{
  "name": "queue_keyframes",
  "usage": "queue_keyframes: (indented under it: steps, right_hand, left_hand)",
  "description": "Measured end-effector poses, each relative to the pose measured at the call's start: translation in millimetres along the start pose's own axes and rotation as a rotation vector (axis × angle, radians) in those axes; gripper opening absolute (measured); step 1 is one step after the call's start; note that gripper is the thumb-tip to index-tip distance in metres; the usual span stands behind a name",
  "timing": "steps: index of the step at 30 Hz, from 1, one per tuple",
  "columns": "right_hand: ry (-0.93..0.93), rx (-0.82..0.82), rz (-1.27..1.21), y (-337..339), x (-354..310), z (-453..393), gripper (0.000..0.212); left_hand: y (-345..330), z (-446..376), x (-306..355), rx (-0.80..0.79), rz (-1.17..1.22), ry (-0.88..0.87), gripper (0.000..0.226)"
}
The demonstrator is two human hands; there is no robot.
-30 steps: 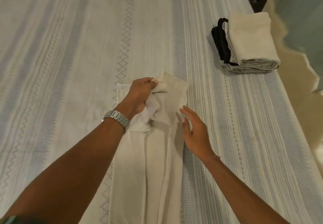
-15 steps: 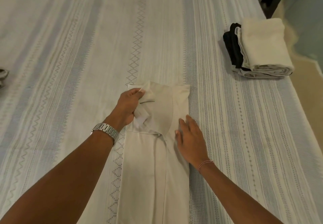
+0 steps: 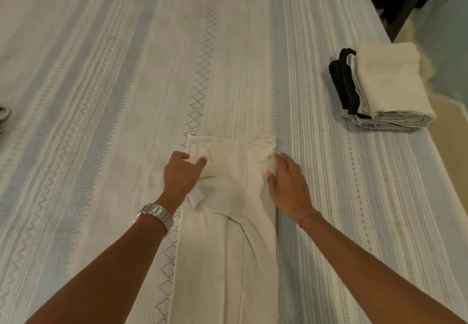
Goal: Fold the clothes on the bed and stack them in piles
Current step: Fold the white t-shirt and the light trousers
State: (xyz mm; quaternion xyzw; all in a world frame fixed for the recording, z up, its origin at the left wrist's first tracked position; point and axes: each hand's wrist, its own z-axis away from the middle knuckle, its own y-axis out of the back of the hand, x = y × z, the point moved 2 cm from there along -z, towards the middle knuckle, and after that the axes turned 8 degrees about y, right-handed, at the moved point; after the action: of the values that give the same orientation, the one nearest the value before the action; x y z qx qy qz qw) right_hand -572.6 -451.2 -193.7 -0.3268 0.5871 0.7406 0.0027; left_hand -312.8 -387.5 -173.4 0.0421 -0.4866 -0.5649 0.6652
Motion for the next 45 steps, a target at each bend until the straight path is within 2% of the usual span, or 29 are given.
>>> queue_keyframes:
  steps: [2, 4, 6, 9, 13, 17, 21, 26, 29, 33, 35, 37, 39, 41, 45]
  right_hand:
    - [0.008, 0.023, -0.044, 7, 3, -22, 0.052]
    - [0.04, 0.035, -0.056, 11, 9, -42, 0.049]
    - [0.059, 0.018, -0.095, 16, 16, -60, 0.043]
    - [0.017, -0.102, -0.199, 21, 26, -85, 0.024]
    - [0.009, -0.202, -0.238, 27, 40, -106, 0.012]
    - [0.055, -0.263, -0.253, 34, 43, -113, 0.005]
    - [0.034, -0.153, -0.215, 36, 44, -121, 0.01]
    - [0.146, -0.006, 0.207, 34, 37, -123, 0.023]
    - [0.189, 0.102, 0.321, 23, 34, -116, 0.025]
    - [0.208, 0.342, 0.189, 15, 13, -80, 0.015]
    - [0.246, 0.336, 0.013, 7, -6, -42, 0.015]
    - [0.237, 0.247, -0.102, -4, -25, 4, 0.021]
    - [0.234, 0.178, -0.128, -18, -42, 52, 0.028]
    - [0.224, 0.155, -0.097, -33, -54, 93, 0.031]
    - [0.004, 0.067, 0.045, -56, -61, 137, 0.032]
  left_hand:
    - [-5, 1, 8, 0.099, -0.214, -0.164, 0.064]
    - [-15, 3, 19, 0.184, -0.448, -0.375, 0.059]
    - [-28, 5, 32, 0.111, -0.495, -0.529, 0.051]
    - [-49, 2, 48, -0.014, -0.593, -0.646, 0.046]
    - [-60, -11, 59, -0.047, -0.774, -0.64, 0.044]
    - [-58, -20, 63, -0.053, -0.756, -0.612, 0.036]
    - [-49, -29, 62, -0.061, -0.557, -0.53, 0.016]
    - [-36, -33, 66, -0.014, -0.526, -0.463, 0.019]
    - [-35, -32, 64, 0.022, -0.498, -0.444, 0.017]
    - [-37, -19, 58, 0.116, -0.49, -0.555, 0.022]
    - [-34, -10, 53, 0.167, -0.47, -0.564, 0.025]
    - [-32, 0, 44, 0.165, -0.481, -0.499, 0.022]
    - [-32, 12, 31, 0.095, -0.495, -0.458, 0.026]
    - [-33, 25, 16, -0.053, -0.494, -0.491, 0.031]
    - [-42, 61, -12, -0.425, -0.635, -0.528, 0.036]
